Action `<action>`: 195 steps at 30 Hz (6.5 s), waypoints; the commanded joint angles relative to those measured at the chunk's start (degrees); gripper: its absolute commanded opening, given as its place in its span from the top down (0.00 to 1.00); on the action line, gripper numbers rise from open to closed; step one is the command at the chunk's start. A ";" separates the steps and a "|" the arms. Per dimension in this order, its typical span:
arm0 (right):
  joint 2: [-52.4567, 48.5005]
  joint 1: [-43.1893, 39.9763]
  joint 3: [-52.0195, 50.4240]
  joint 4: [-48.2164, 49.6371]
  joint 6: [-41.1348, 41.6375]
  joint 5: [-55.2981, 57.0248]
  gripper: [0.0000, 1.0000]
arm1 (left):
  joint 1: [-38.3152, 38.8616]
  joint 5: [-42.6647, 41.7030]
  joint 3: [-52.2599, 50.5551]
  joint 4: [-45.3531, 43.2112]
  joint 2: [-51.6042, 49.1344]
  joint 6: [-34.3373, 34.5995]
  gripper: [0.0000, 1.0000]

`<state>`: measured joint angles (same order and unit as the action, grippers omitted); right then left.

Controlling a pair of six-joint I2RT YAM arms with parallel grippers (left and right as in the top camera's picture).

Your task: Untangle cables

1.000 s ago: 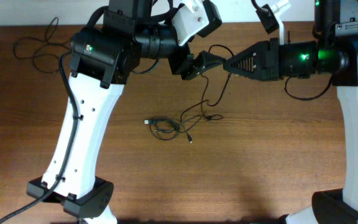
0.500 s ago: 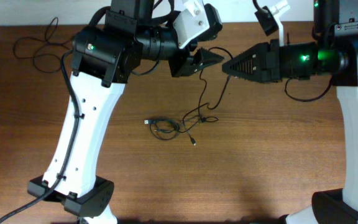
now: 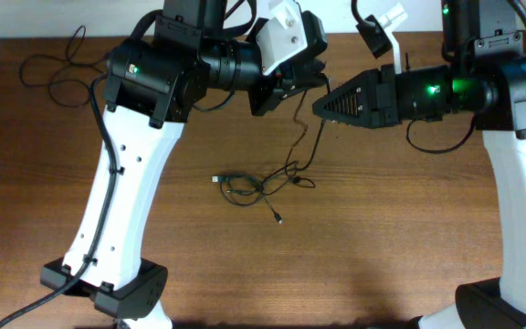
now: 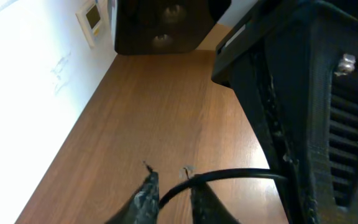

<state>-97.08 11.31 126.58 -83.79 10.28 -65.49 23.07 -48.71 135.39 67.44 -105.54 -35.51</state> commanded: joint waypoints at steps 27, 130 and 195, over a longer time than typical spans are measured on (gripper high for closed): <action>-0.24 0.31 0.50 -0.94 -1.09 8.35 0.96 | 0.13 0.92 0.42 -3.82 -0.63 6.34 0.41; -0.24 10.01 0.50 7.96 -12.26 40.13 0.77 | -1.49 11.43 0.42 -1.68 -0.96 104.72 1.00; -5.44 -7.96 0.33 -7.50 -5.55 43.76 0.01 | -30.01 5.53 0.42 12.17 -6.36 12.87 1.00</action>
<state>-102.30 3.44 126.58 -91.33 4.54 -22.28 -6.50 -43.33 135.35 79.35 -110.19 -17.65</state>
